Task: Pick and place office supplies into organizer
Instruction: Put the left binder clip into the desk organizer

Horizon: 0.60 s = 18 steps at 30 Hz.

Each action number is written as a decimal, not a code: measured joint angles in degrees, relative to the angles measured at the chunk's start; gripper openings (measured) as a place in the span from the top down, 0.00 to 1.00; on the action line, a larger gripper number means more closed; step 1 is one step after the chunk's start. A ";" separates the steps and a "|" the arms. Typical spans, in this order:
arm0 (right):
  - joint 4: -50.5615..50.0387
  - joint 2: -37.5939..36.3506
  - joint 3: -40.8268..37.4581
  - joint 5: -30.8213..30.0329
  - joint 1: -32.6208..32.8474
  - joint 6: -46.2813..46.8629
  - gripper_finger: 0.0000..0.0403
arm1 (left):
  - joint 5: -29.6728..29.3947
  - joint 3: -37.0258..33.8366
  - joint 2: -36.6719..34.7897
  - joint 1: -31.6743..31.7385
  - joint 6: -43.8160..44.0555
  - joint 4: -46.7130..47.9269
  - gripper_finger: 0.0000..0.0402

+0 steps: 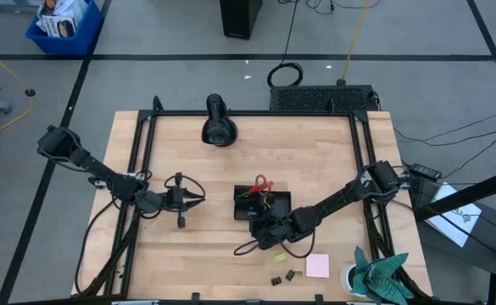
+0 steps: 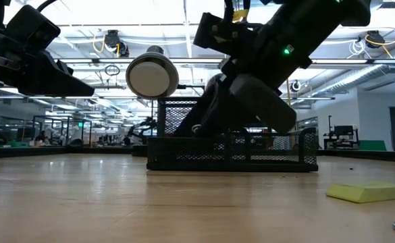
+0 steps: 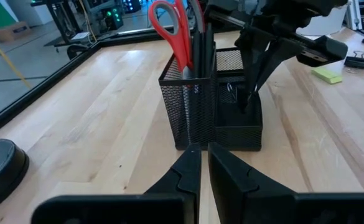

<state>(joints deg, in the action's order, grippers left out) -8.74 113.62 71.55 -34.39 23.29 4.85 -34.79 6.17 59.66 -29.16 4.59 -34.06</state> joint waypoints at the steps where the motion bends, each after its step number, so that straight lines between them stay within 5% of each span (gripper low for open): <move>1: 0.22 0.00 0.00 0.00 0.00 0.16 1.00 | -0.02 0.00 0.01 0.02 -0.02 0.00 0.91; 9: 0.32 0.00 0.02 0.46 -0.39 1.98 0.99 | -0.19 0.00 0.00 1.04 -0.39 0.00 0.91; 18: 0.36 -0.11 0.03 8.01 -2.52 4.83 1.00 | 0.12 0.00 0.00 1.39 -0.32 0.00 0.91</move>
<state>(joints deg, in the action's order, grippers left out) -8.38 113.51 71.58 -26.38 20.77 9.68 -34.67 6.17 59.66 -27.77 4.27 -34.06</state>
